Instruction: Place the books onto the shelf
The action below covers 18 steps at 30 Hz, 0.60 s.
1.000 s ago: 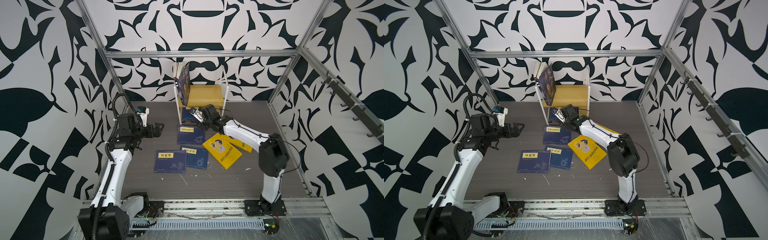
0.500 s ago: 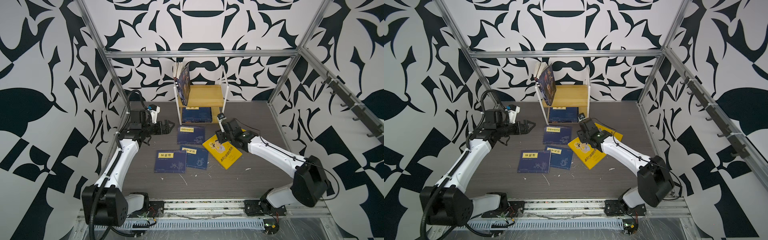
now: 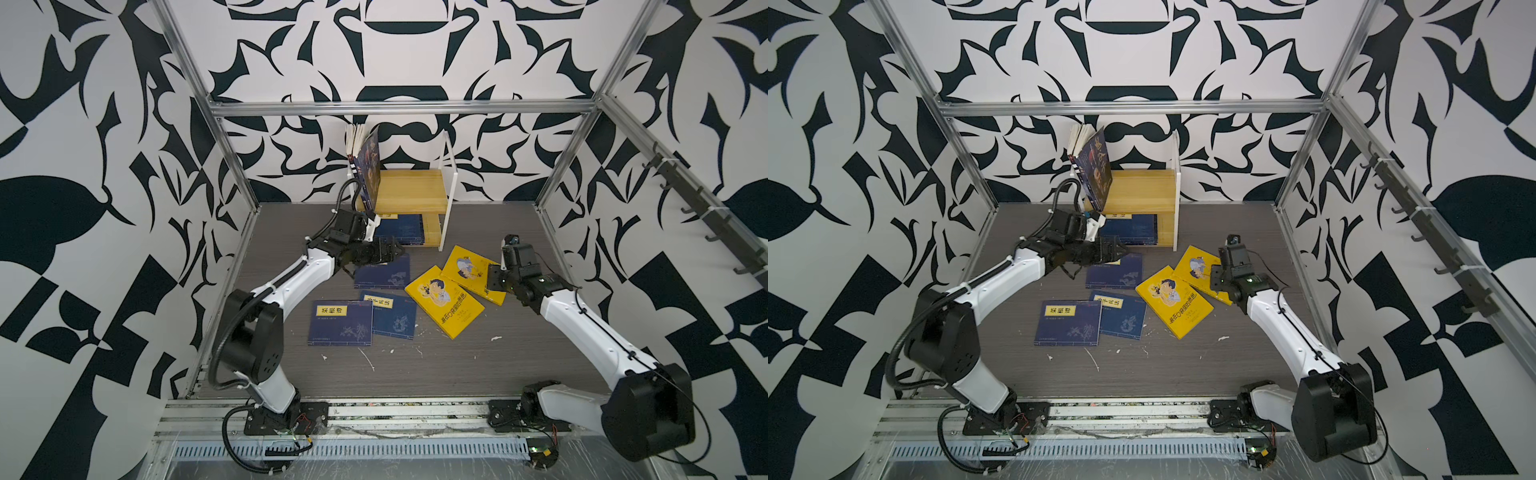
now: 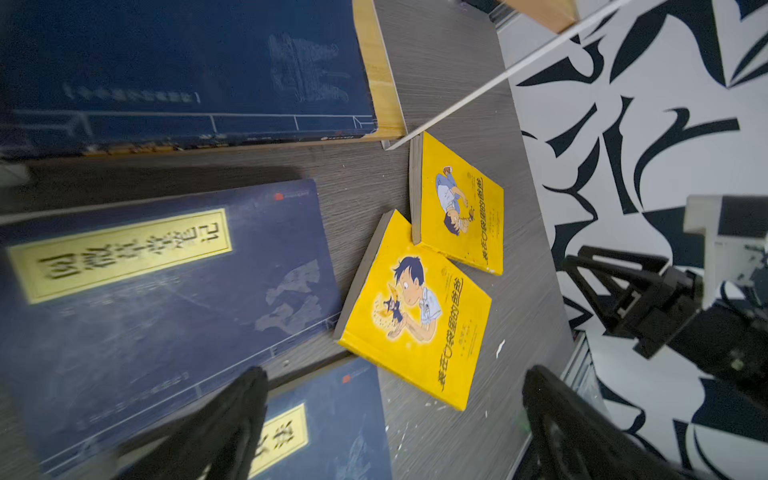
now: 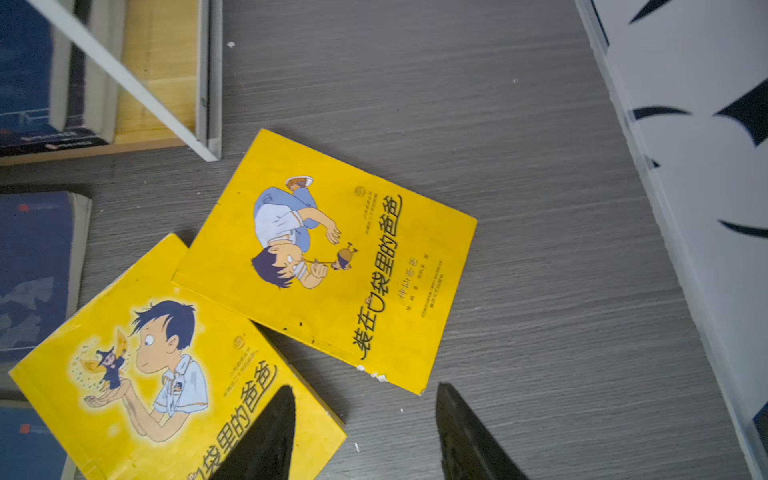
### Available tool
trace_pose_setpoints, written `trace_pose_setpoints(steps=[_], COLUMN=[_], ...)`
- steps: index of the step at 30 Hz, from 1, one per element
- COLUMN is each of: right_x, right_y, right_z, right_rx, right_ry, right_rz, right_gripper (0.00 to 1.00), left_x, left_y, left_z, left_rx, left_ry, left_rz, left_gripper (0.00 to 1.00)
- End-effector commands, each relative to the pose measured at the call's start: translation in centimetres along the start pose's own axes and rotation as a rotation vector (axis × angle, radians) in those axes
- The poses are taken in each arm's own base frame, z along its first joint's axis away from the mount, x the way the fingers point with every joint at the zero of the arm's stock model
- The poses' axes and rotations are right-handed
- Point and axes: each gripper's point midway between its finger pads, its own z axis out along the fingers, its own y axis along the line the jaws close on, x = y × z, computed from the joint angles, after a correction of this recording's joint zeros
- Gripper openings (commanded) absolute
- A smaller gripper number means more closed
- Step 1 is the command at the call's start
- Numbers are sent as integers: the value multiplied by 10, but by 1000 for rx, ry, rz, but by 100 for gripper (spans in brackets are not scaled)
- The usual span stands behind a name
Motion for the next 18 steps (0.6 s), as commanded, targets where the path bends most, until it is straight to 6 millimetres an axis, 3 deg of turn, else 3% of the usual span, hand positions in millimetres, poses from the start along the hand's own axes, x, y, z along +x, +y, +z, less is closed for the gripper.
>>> trace_pose_setpoints(steps=[1, 4, 10, 18], right_x=[8, 11, 13, 8], right_y=[-11, -26, -42, -56], right_z=[5, 14, 31, 55], right_rx=[-53, -32, -2, 24], right_ry=[47, 75, 96, 106], right_rz=[92, 156, 233, 296], right_gripper=[54, 54, 54, 52], left_x=[-8, 2, 17, 40], left_y=[2, 0, -32, -39], left_z=[28, 53, 87, 135], left_rx=[-9, -30, 25, 19], left_ry=[-40, -13, 9, 40], left_rz=[-170, -225, -254, -395], left_gripper=[100, 100, 100, 91])
